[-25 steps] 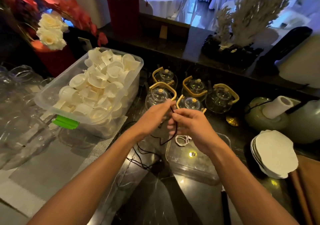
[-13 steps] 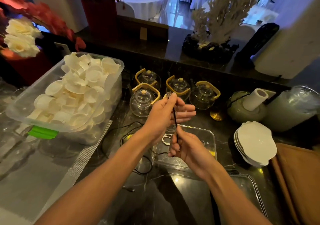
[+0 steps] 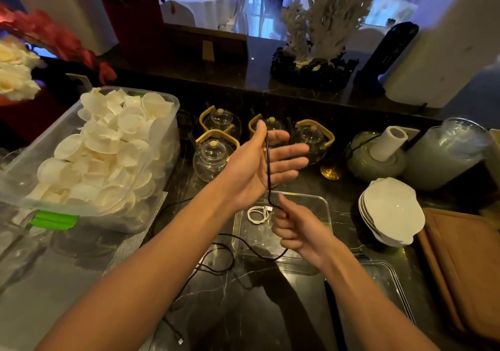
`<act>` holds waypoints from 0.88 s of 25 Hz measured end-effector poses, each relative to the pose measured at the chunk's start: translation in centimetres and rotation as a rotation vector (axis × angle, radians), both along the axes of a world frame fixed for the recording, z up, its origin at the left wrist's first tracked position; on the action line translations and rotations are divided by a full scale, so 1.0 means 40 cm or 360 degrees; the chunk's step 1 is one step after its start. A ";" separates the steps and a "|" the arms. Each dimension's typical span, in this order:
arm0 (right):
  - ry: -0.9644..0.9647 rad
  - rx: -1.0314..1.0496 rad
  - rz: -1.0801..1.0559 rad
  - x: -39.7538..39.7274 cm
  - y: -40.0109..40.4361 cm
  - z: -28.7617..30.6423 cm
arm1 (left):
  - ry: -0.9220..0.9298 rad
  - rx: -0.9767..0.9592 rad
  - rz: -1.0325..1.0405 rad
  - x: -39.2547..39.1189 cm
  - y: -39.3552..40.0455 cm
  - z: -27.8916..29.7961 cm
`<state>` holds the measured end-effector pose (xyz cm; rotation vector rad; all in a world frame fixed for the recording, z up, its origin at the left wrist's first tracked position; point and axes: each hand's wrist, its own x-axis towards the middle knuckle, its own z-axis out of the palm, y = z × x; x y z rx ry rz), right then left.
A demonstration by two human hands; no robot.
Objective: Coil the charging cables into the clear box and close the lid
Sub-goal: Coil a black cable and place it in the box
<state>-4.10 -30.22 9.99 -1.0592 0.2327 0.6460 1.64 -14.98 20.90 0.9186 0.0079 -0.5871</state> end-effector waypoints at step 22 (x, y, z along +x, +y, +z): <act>-0.0361 -0.0450 0.0046 0.023 0.075 0.122 | 0.0263 0.0496 0.0397 0.009 -0.014 -0.156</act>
